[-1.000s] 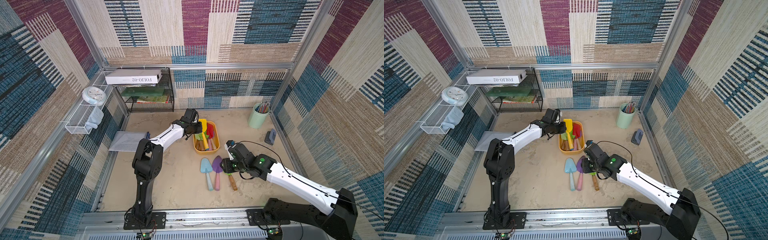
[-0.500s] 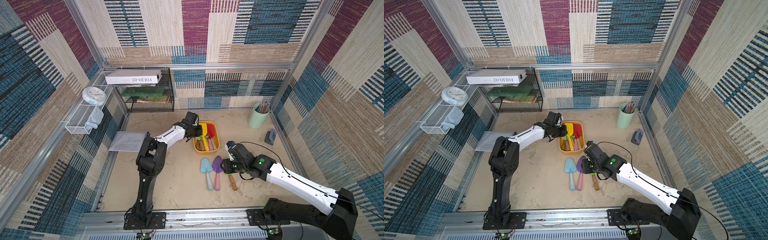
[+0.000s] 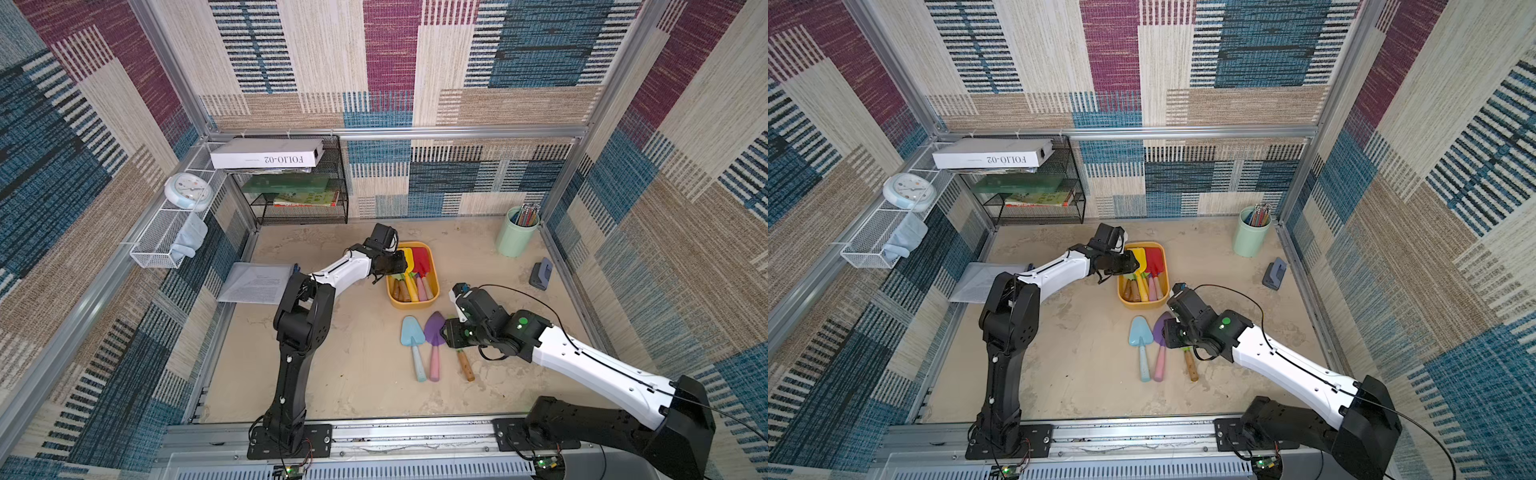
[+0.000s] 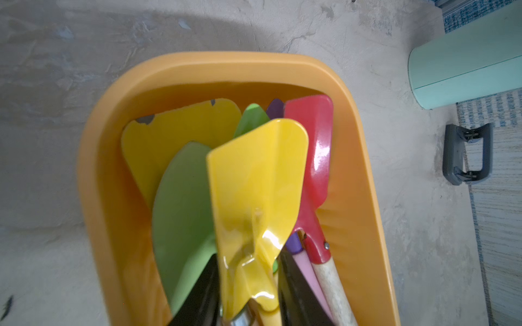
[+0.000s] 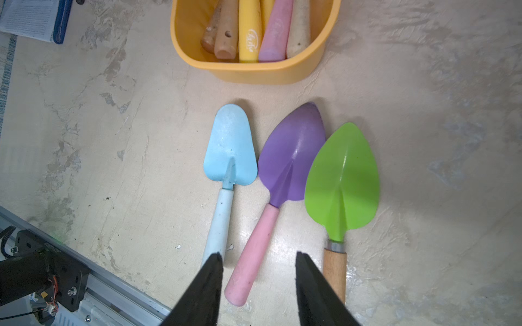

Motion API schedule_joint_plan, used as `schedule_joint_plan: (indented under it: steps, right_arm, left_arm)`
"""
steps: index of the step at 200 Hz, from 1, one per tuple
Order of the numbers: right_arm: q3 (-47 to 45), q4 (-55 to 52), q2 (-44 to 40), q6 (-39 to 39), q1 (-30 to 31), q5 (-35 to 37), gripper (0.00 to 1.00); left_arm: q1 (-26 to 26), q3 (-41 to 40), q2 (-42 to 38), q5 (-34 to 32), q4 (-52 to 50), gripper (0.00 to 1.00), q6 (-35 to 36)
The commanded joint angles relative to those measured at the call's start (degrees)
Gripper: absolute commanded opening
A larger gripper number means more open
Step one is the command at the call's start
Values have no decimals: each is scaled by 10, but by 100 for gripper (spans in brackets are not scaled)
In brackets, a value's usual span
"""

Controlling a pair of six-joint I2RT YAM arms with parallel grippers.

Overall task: Put the shovel into the storage box
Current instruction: Place the shovel in the storage box, then pick up the shovel from the center of the board.

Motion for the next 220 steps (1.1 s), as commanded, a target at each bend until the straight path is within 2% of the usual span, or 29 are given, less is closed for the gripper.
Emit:
schedule_joint_plan:
  steps: [1, 74, 128, 181, 220]
  right_arm:
    - [-2, 9, -4, 4, 0, -1, 46]
    - [-11, 6, -13, 28, 0, 21, 47]
    - [-17, -69, 4, 83, 0, 75, 49]
    - [-65, -97, 11, 124, 0, 57, 50]
    - [-110, -83, -13, 140, 0, 34, 52]
  left_arm:
    - [0, 10, 2, 8, -11, 38, 10]
    - [-5, 47, -23, -32, -81, 43, 40]
    - [-6, 52, -48, -53, -105, 44, 51]
    - [-20, -4, -127, -25, -79, 44, 46]
    - [-36, -91, -221, 6, -35, 47, 28]
